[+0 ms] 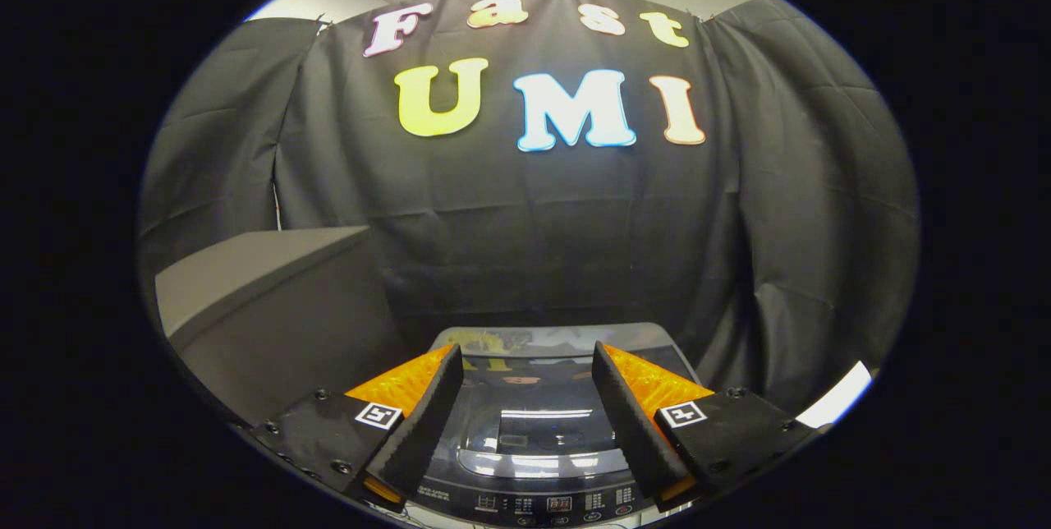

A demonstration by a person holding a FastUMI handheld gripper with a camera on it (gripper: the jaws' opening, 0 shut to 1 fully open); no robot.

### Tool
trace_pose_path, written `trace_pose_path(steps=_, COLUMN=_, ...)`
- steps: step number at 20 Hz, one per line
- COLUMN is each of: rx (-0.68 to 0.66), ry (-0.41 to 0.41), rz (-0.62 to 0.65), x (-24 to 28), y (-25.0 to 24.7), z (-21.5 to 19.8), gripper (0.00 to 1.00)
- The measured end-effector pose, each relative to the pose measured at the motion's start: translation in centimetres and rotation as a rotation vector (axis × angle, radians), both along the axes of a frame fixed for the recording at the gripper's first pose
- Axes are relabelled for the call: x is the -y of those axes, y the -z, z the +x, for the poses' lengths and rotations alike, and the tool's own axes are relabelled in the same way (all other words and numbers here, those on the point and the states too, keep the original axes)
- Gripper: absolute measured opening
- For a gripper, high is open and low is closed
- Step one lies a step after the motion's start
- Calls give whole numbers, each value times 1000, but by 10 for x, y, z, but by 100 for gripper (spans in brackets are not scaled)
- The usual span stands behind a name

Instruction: Put the clothes into the washing machine and then close the washing machine lid.

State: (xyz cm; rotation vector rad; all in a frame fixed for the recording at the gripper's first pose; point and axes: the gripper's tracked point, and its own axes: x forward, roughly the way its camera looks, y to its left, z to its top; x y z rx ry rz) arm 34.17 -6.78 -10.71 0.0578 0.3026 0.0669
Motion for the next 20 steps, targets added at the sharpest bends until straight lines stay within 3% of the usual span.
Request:
trace_pose_path(steps=9, rx=124, ry=47, rz=-11, x=6, y=-97, z=-83, gripper=98)
trace_pose_path(steps=20, rx=216, ry=73, rz=-23, x=-21, y=-148, z=-196, gripper=98)
